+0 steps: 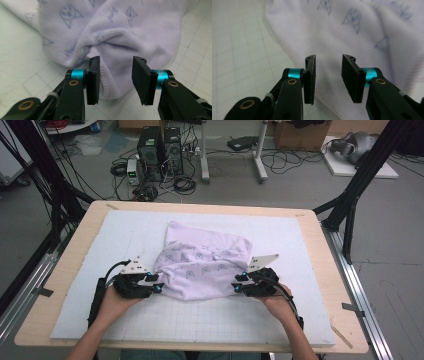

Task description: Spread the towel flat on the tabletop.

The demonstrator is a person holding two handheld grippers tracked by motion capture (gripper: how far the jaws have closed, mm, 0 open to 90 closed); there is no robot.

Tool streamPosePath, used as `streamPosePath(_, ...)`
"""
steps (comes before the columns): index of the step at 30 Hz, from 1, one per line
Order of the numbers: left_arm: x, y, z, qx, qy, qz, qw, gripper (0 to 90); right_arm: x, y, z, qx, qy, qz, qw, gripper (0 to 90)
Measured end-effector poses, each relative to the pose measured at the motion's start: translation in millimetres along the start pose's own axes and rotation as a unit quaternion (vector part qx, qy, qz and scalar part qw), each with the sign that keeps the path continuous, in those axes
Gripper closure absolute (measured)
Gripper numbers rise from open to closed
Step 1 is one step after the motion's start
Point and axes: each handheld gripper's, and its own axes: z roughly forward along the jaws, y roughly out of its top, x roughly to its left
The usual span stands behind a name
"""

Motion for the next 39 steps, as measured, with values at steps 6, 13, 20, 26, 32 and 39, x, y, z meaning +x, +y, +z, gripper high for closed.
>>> streamPosePath(6, 1.5, -0.9, 21.6, 0.028, -0.006, 0.001, 0.9996, 67.7, 1.3, -8.0, 25.7, 0.036, 0.003, -0.003, 0.9993, 65.8)
streamPosePath(13, -5.7, 2.3, 22.1, 0.037, 0.01, 0.013, 0.9992, 83.9, 0.8, -8.7, 27.1, 0.041, 0.014, -0.003, 0.999, 85.6)
streamPosePath(20, -13.6, 8.5, -11.5, 0.001, 0.016, 0.02, 0.9997, 85.2, 10.2, -3.4, 7.2, 0.016, 0.029, -0.014, 0.9994, 90.0)
streamPosePath(26, -24.4, 13.4, -32.7, -0.007, 0.012, 0.038, 0.9992, 85.2, 21.3, -0.1, -4.4, 0.005, 0.037, -0.027, 0.999, 90.0)
streamPosePath(32, -23.6, 4.8, -32.6, -0.016, -0.02, 0.028, 0.9993, 70.1, 27.9, -0.6, -3.5, 0.004, 0.059, -0.036, 0.9976, 83.6)
streamPosePath(39, -18.4, 7.7, -5.6, 0.021, -0.024, 0.03, 0.999, 50.2, 13.5, -6.1, 15.9, 0.037, 0.053, 0.0, 0.9979, 58.0)
